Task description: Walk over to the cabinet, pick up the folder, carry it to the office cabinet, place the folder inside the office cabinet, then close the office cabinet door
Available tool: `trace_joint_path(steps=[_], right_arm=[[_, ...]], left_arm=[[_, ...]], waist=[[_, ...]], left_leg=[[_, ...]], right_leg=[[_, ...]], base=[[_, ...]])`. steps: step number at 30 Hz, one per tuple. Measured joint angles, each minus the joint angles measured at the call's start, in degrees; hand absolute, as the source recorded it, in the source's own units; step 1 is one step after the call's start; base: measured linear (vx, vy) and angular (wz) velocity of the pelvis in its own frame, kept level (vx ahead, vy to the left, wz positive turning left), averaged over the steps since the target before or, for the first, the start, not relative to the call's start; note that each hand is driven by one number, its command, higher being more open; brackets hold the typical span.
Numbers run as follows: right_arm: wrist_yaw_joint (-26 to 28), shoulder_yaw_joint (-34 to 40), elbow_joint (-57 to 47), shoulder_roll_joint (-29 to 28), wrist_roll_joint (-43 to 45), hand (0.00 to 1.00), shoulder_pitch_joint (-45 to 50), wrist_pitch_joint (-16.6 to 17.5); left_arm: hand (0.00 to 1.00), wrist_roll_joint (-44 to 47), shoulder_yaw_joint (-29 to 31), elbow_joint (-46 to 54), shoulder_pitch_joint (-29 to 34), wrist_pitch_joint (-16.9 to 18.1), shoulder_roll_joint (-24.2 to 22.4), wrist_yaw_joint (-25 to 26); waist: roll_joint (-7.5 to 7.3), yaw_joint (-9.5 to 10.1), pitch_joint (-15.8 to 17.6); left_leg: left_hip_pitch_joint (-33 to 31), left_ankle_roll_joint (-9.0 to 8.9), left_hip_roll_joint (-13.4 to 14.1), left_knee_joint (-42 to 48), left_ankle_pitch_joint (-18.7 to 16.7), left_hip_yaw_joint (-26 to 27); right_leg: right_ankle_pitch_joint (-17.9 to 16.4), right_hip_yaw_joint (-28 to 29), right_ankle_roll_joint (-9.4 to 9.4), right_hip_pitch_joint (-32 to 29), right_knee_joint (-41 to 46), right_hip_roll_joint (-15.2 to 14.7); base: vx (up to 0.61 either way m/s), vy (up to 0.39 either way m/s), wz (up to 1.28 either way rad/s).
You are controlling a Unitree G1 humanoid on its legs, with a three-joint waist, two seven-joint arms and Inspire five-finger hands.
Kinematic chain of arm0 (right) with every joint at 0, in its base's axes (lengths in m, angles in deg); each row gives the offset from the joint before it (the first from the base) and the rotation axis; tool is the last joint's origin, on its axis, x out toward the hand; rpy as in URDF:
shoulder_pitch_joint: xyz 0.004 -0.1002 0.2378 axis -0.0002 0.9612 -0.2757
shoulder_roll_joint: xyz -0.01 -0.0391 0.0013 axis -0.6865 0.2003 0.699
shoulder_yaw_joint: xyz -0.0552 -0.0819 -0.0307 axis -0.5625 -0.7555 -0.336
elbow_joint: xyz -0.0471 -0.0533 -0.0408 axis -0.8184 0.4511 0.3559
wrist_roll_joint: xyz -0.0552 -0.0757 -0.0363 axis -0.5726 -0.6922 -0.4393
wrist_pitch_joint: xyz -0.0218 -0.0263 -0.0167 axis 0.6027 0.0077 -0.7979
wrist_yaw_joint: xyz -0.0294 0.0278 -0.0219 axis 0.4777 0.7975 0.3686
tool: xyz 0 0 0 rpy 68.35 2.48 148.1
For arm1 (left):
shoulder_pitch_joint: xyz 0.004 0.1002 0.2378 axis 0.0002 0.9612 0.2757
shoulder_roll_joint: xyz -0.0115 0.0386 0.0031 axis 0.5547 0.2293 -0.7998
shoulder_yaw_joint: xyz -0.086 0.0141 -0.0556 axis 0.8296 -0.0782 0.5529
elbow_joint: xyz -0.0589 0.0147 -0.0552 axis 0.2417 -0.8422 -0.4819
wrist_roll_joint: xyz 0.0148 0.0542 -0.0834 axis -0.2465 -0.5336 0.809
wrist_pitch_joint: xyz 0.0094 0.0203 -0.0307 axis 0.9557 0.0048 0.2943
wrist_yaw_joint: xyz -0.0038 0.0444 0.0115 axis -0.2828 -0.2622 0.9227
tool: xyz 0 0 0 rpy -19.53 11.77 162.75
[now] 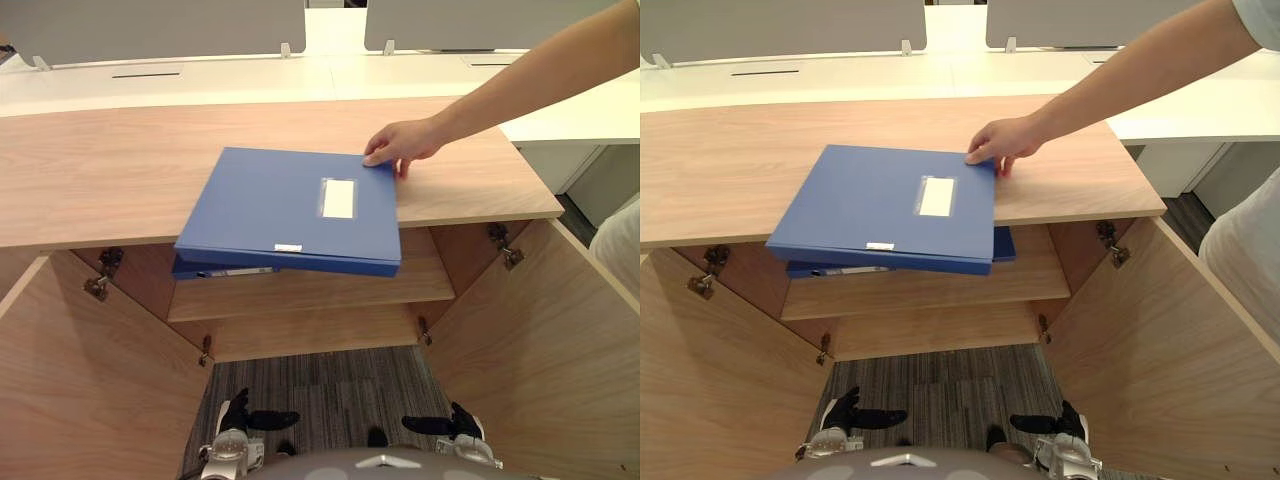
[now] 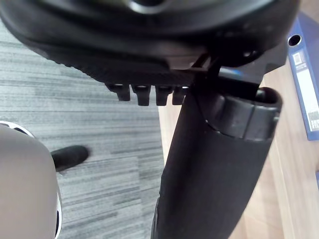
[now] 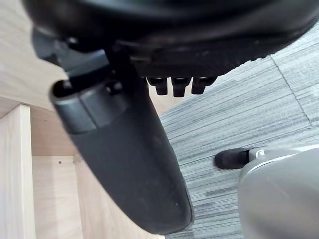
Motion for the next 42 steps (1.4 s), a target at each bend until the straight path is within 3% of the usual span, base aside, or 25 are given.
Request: trace_joint_path(steps=[6, 12, 17, 24, 30, 34, 42], right_arm=[[-0.8, -0.2, 0.1, 0.0, 0.0, 1.0, 0.4, 0.0], [-1.2, -2.3, -0.3, 0.2, -0.1, 1.0, 1.0, 0.1], [-1.1, -4.0, -1.1, 0.2, -1.3, 1.0, 1.2, 0.2], [-0.7, -5.1, -2.6, 0.3, -2.8, 1.0, 2.0, 0.2], [-0.6, -6.9, -2.5, 0.7, -3.1, 1.0, 2.1, 0.2], [-0.5, -6.8, -1.2, 0.7, -4.6, 1.0, 2.1, 0.3], [0.2, -6.8, -0.2, 1.0, -4.6, 1.0, 2.1, 0.5]], left_arm=[[1.0, 0.7, -1.1, 13.5, 5.7, 0.0, -0.1, 2.1], [1.0, 2.7, -1.6, 39.3, 14.0, 1.1, -0.6, 2.9], [1.0, 3.9, -3.0, 54.9, 17.8, 4.5, -1.0, 2.6], [1.0, 8.2, -5.2, 67.2, 19.6, 7.7, -1.4, 1.7], [1.0, 8.2, -4.3, 71.1, 20.7, 8.0, -1.6, 2.6], [1.0, 8.1, -2.8, 77.5, 22.0, 8.1, -2.5, 3.1], [1.0, 5.2, 1.6, 85.4, 21.8, 8.9, -2.4, 4.2]], waist=[[0.01, 0.01, -0.6], [0.1, 1.18, -1.0], [0.17, 1.53, -0.9], [0.74, 2.33, -1.1], [0.55, 2.75, -1.3], [0.08, 3.76, -1.7], [-0.17, 3.87, -1.8]], left_leg=[[-0.9, 0.5, -0.8, 0.0, 0.3, -3.1], [-3.1, 0.94, -1.6, 0.0, 0.6, -5.0], [-3.1, 0.98, -1.7, 0.0, 0.6, -6.3], [-1.8, 1.0, -1.4, -0.1, 0.7, -7.5], [-1.5, 0.98, -1.4, -0.3, 1.0, -9.2], [-1.3, 0.95, -1.3, 0.0, 1.0, -9.4], [1.2, 0.69, -1.2, 0.4, 0.0, -9.5]], right_leg=[[-0.8, -3.0, 0.34, 0.7, 0.2, -1.0], [-1.2, -4.9, 0.76, -0.5, 0.4, -1.9], [-1.6, -6.3, 0.57, 0.4, 0.4, -2.0], [-3.9, -7.6, 0.16, 0.7, 4.0, -2.1], [-4.4, -9.3, 0.33, 1.6, 4.1, -2.2], [-4.3, -9.2, 0.36, 2.4, 3.9, -2.1], [-4.5, -9.0, 0.4, 5.5, 3.7, -2.2]], base=[[-0.01, 0.0, 0.29], [0.01, 0.008, 0.18], [0.03, -0.005, 0.14], [-0.03, -0.01, 0.08], [-0.04, -0.018, 0.15], [0.01, -0.003, 0.02], [-0.02, -0.005, 0.0]])
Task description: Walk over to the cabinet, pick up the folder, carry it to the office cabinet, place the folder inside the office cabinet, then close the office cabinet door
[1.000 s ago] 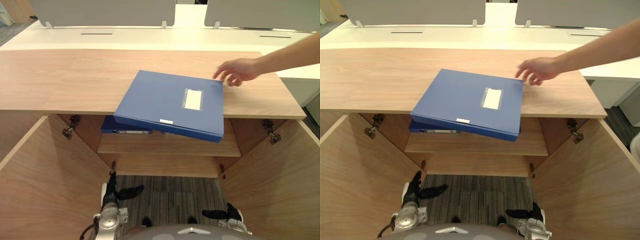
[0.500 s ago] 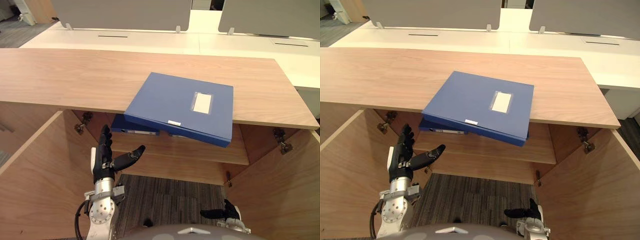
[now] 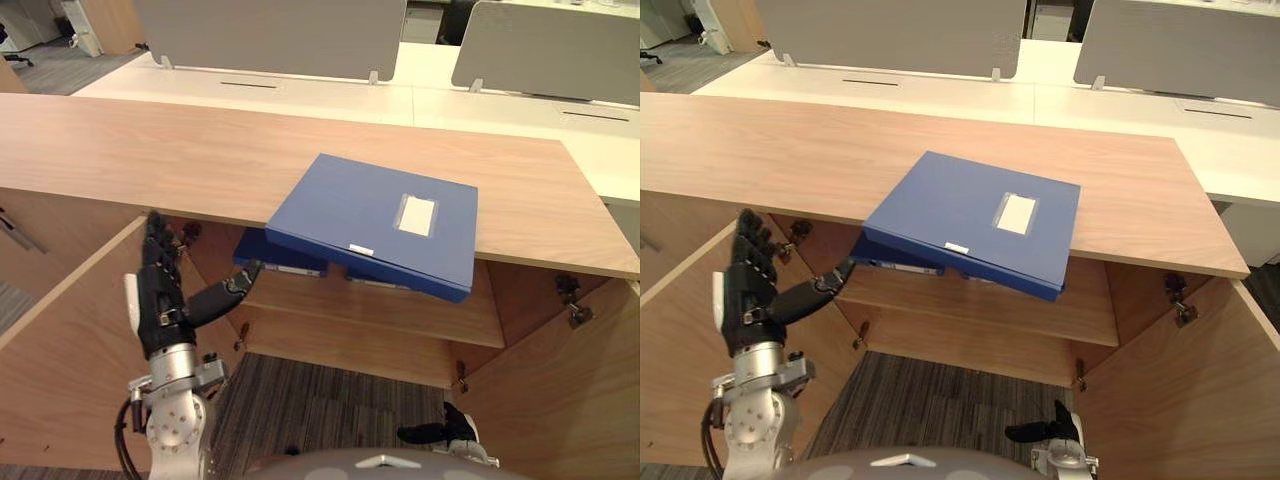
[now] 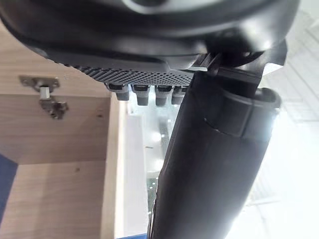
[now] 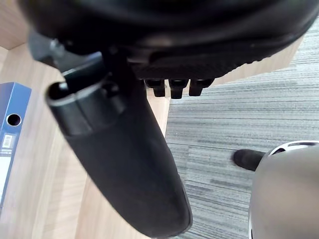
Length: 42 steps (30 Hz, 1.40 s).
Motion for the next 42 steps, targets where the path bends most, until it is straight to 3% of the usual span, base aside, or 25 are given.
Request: trace_joint_path(steps=[6, 15, 21, 26, 32, 42], right_arm=[[1.0, 0.0, 1.2, 1.5, -1.3, 1.0, 0.1, 0.0], [1.9, 0.0, 3.2, 2.6, -4.4, 1.0, 2.1, -0.2], [2.5, 0.0, 3.2, 2.9, -4.4, 1.0, 2.2, -0.2], [2.7, 0.0, 3.3, 2.9, -4.5, 1.0, 2.2, -0.2], [2.9, 0.0, 3.5, 2.9, -4.5, 1.0, 2.4, -0.8], [4.0, 0.1, 3.5, 2.8, -4.4, 1.0, 2.4, -0.9]], left_arm=[[1.0, -6.6, 3.6, 1.7, -0.7, 0.1, 8.4, 0.5], [1.0, -7.1, 4.2, 1.7, -5.6, 2.1, 17.6, -1.9], [1.0, -7.0, 1.7, 1.7, -8.5, 3.9, 20.7, -3.8], [1.0, -6.7, -7.9, 1.4, -13.5, 3.7, 22.7, -6.5], [1.0, -1.9, -5.4, 1.4, -20.6, 4.2, 26.5, -6.9], [1.0, 2.4, -2.6, 1.4, -24.9, 5.0, 29.0, -8.8]], waist=[[0.59, -0.02, -1.4], [0.68, -0.73, -1.8], [0.95, -1.26, -1.9], [1.01, -1.89, -2.1], [1.15, -2.72, -2.2], [0.75, -2.7, -2.9]], left_leg=[[0.6, -0.18, 0.1, 0.0, -0.1, 0.3], [1.9, -0.47, 0.7, -0.1, -0.4, 1.3], [2.5, -0.61, 0.9, -0.1, -0.8, 2.6], [2.9, -0.72, 1.1, 0.2, -1.4, 4.0], [3.5, -0.85, 1.3, 0.2, -1.7, 5.2], [3.5, -0.85, 1.4, 0.2, -1.7, 5.3]], right_leg=[[-0.2, 0.4, -0.08, 0.5, 0.1, 0.3], [-0.4, 1.4, -0.43, 1.3, -0.3, 1.0], [-0.5, 2.7, -0.5, 1.2, -0.1, 1.1], [-0.4, 4.2, -0.51, 0.9, 0.0, 1.3], [-0.5, 5.4, -0.55, 0.8, 0.0, 1.7], [-0.5, 5.6, -0.59, 0.2, 0.1, 1.7]], base=[[0.0, -0.007, -0.01], [0.01, -0.023, -0.06], [0.0, -0.017, -0.11], [-0.01, -0.009, -0.14], [0.01, -0.021, -0.11], [-0.01, -0.006, 0.0]])
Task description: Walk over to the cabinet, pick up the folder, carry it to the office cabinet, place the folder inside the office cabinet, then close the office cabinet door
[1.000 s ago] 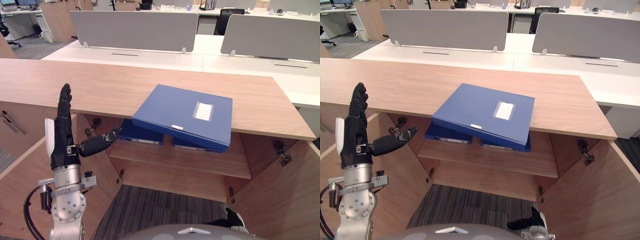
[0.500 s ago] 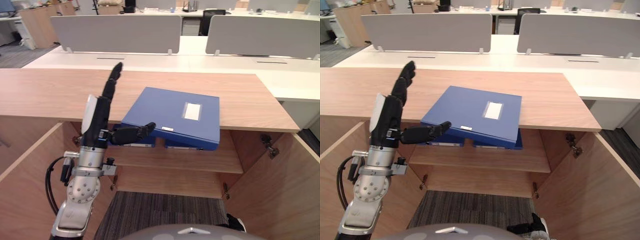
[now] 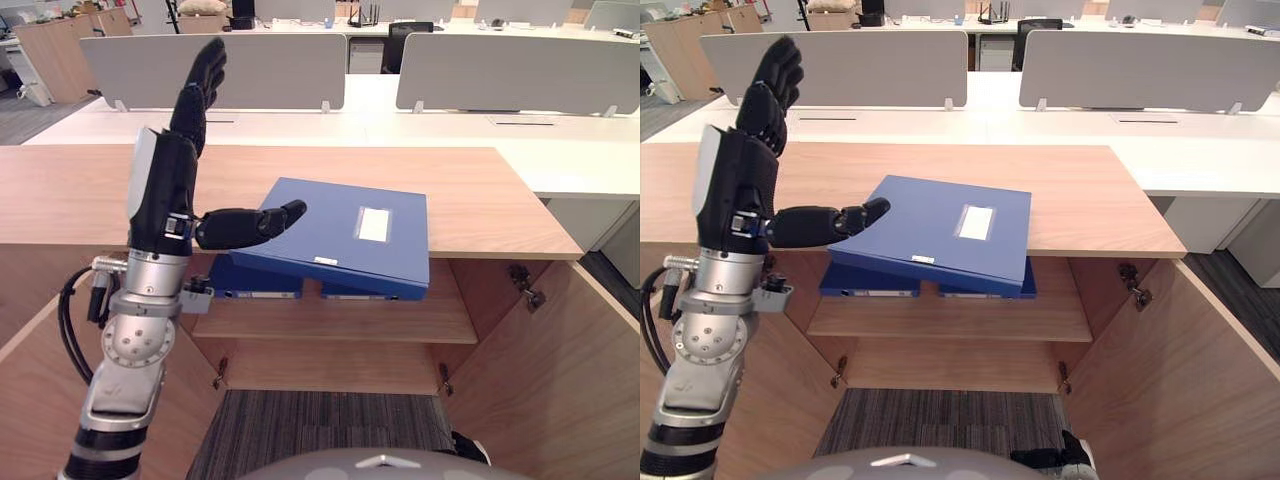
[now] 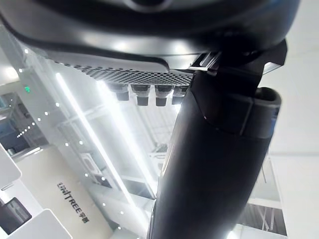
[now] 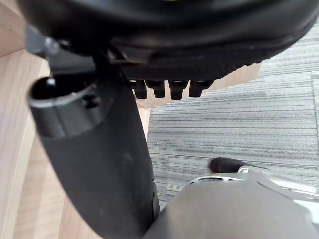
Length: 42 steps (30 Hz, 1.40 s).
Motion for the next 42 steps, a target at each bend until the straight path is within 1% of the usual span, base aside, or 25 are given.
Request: trace_joint_path(steps=[4, 6, 7, 8, 9, 10, 11, 12, 15, 20, 27, 36, 38, 42], right_arm=[[0.1, 0.0, 0.0, -0.2, 0.0, 1.0, 0.0, 0.0], [0.2, 0.0, 0.0, -0.3, 0.0, 1.0, 0.1, -0.1], [0.2, 0.0, 0.0, -0.3, 0.0, 1.0, 0.1, -0.1], [0.2, 0.0, 0.0, -0.4, 0.0, 1.0, 0.1, 0.0], [0.2, 0.0, 0.0, -0.5, 0.0, 1.0, 0.1, 0.0], [0.1, -0.1, 0.0, -0.5, 0.0, 1.0, 0.1, 0.0], [0.1, -0.1, -0.1, -0.5, 0.0, 1.0, -0.1, 0.0], [0.0, -0.1, -0.4, -0.4, 0.0, 1.0, -0.2, 0.1], [-0.4, -0.3, -0.6, 0.3, 0.0, 1.0, 0.0, 0.1], [-1.1, -2.4, -0.4, 0.8, 0.0, 1.0, -0.1, 0.0], [-1.2, -2.5, -0.4, 0.8, 0.0, 1.0, -0.3, 0.0], [-1.4, -2.4, -0.4, 0.8, 0.1, 1.0, -0.3, 0.0], [-1.6, -2.4, -0.3, 0.8, 0.1, 1.0, -0.3, 0.0], [-1.6, -2.3, -0.3, 0.7, 0.2, 1.0, -0.4, 0.0]], left_arm=[[1.0, 0.7, 0.4, 0.0, -1.0, 0.4, 0.5, -0.7], [1.0, 1.1, -3.0, 0.0, -0.3, 1.0, -1.0, 0.2], [1.0, 1.0, -7.0, 0.0, 1.0, 1.6, -3.0, 0.9], [1.0, -0.3, -12.3, -0.2, 2.5, 1.6, -4.3, 0.8], [1.0, -1.5, -15.3, -0.9, 2.9, 1.6, -4.3, 0.5], [1.0, -4.3, -21.2, -3.1, 3.0, 1.5, -3.9, -1.2], [1.0, -7.0, -25.8, -5.7, 3.0, 1.5, -3.0, -3.2], [1.0, -9.9, -28.0, -8.1, 3.1, 1.4, -2.2, -5.4], [1.0, -13.0, -28.7, -11.3, 3.8, 1.1, -0.8, -6.4], [1.0, -14.3, -28.8, -11.2, 3.7, 1.2, 0.4, -5.7], [1.0, -18.3, -29.4, -11.2, 3.7, 1.3, 1.6, -4.6], [1.0, -26.7, -29.4, -11.0, 3.7, 1.4, 1.4, -1.7], [1.0, -27.4, -29.4, -10.9, 3.8, 1.4, 0.9, -1.2], [1.0, -27.6, -29.1, -9.4, 4.6, 1.3, 0.2, -0.9]], waist=[[-0.21, -0.08, -0.5], [-0.35, -0.18, -0.5], [-0.45, -0.13, -0.6], [-0.67, -0.12, -0.6], [-0.79, -0.11, -0.6], [-0.85, -0.17, -0.6], [-0.66, -0.5, -0.6], [-0.29, -1.36, -0.5], [0.55, -2.65, -0.4], [0.55, -2.69, -0.4], [0.52, -2.88, -0.4], [0.37, -3.03, -0.1], [0.21, -3.03, 0.3], [0.35, -3.02, 0.9]], left_leg=[[0.0, 0.0, 0.0, 0.0, 0.0, 0.1], [0.0, 0.0, 0.0, 0.0, 0.0, 0.1], [0.0, 0.01, 0.0, 0.0, 0.0, 0.1], [0.0, 0.04, -0.1, 0.0, 0.0, 0.1], [0.0, 0.03, -0.1, 0.1, -0.1, 0.1], [0.0, 0.01, 0.0, 0.2, -0.2, 0.2], [0.1, 0.01, 0.0, 0.2, -0.2, 0.3], [0.2, 0.01, 0.0, 0.1, -0.2, 0.4], [0.5, 0.0, 0.2, -0.2, -0.2, 1.0], [0.8, -0.11, 0.4, -0.5, -0.2, 1.2], [0.8, -0.11, 0.3, -0.6, -0.2, 1.1], [0.8, -0.11, 0.3, -0.6, -0.2, 1.1], [0.8, -0.11, 0.2, -0.6, -0.2, 1.1], [0.7, -0.1, 0.2, -0.6, -0.2, 0.9]], right_leg=[[0.0, 0.1, 0.0, -0.1, 0.0, 0.0], [0.0, 0.1, 0.0, -0.1, 0.0, 0.0], [0.0, 0.1, 0.0, -0.1, 0.0, -0.1], [0.0, 0.1, 0.0, -0.1, 0.0, -0.1], [0.0, 0.1, 0.0, -0.1, 0.0, -0.1], [0.0, 0.2, 0.0, -0.1, 0.1, 0.0], [0.0, 0.3, 0.0, -0.1, 0.1, 0.0], [0.0, 0.4, -0.02, -0.1, 0.1, 0.0], [0.1, 0.8, -0.08, -0.3, 0.1, 0.3], [0.0, 0.8, -0.17, -0.2, -0.2, 0.5], [0.0, 0.7, -0.16, -0.2, -0.3, 0.5], [0.0, 0.6, -0.15, -0.2, -0.4, 0.4], [0.0, 0.6, -0.14, -0.2, -0.4, 0.4], [0.0, 0.5, -0.13, -0.1, -0.4, 0.3]], base=[[0.0, 0.0, 0.0], [0.0, 0.0, 0.0], [0.0, 0.0, 0.0], [0.0, 0.0, 0.0], [0.0, 0.0, 0.0], [-0.03, -0.021, -0.04], [-0.03, -0.025, -0.07], [-0.03, -0.022, -0.07], [-0.02, -0.022, -0.09], [0.0, -0.021, -0.03], [-0.01, -0.007, 0.0], [0.0, 0.0, 0.0], [0.0, 0.0, 0.0], [0.0, 0.0, 0.0]])
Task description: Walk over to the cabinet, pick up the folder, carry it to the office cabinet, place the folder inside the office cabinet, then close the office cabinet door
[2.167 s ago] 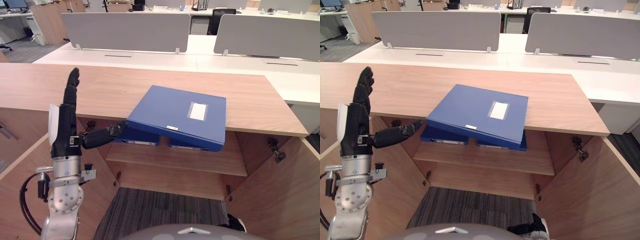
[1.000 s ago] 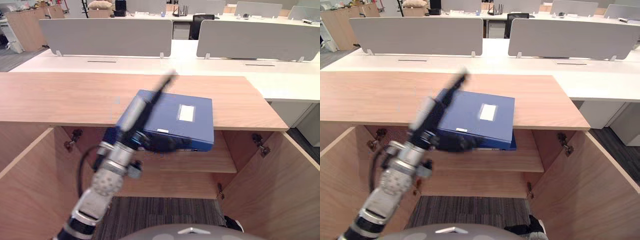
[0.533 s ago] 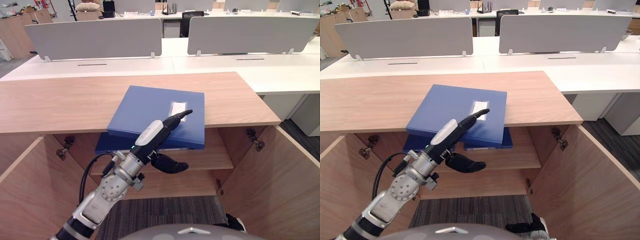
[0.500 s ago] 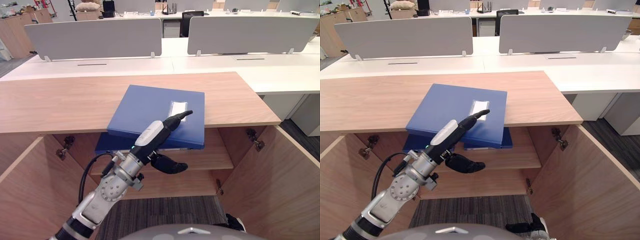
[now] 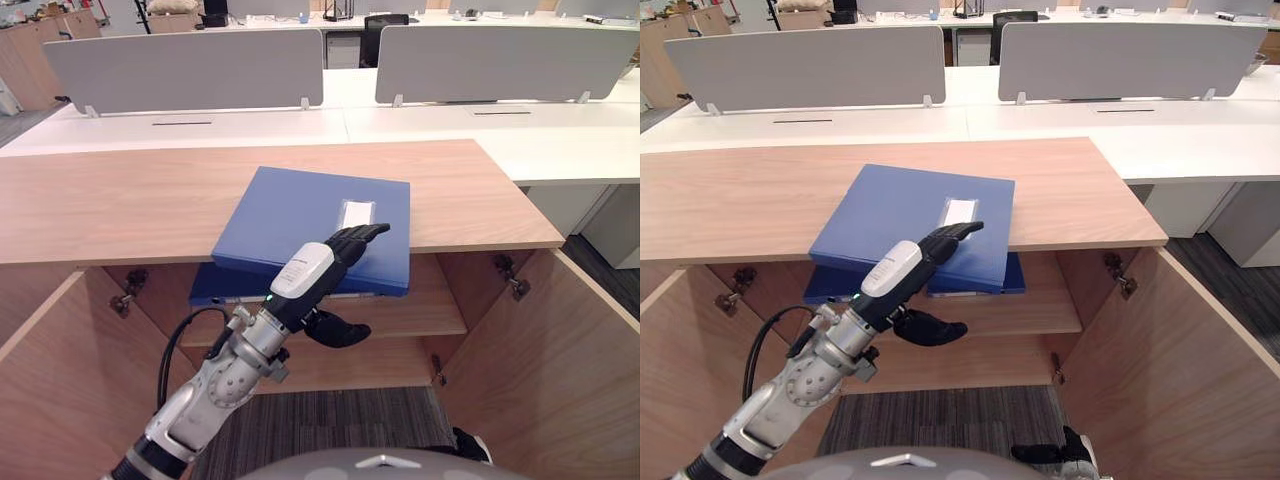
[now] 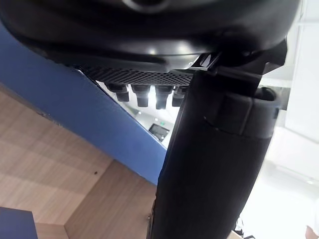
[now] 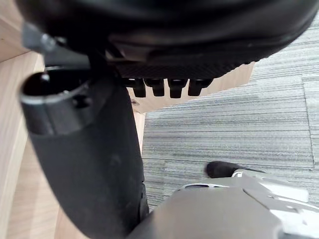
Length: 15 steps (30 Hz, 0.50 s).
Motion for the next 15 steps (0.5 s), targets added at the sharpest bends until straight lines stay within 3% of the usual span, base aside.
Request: trace_joint_path(steps=[15], right_arm=[[-0.7, 0.2, 2.0, -0.4, 0.1, 1.0, -0.6, 0.2]], left_arm=[[1.0, -4.5, 8.0, 5.3, 3.3, -1.8, -9.4, 5.8]], waist=[[-0.35, 1.23, 0.2]], left_leg=[[-0.8, 0.11, 0.1, 1.5, -1.0, 0.1]], right_leg=[[-0.1, 0.4, -0.04, 0.1, 0.1, -0.1]], base=[[0.0, 0.0, 0.0]])
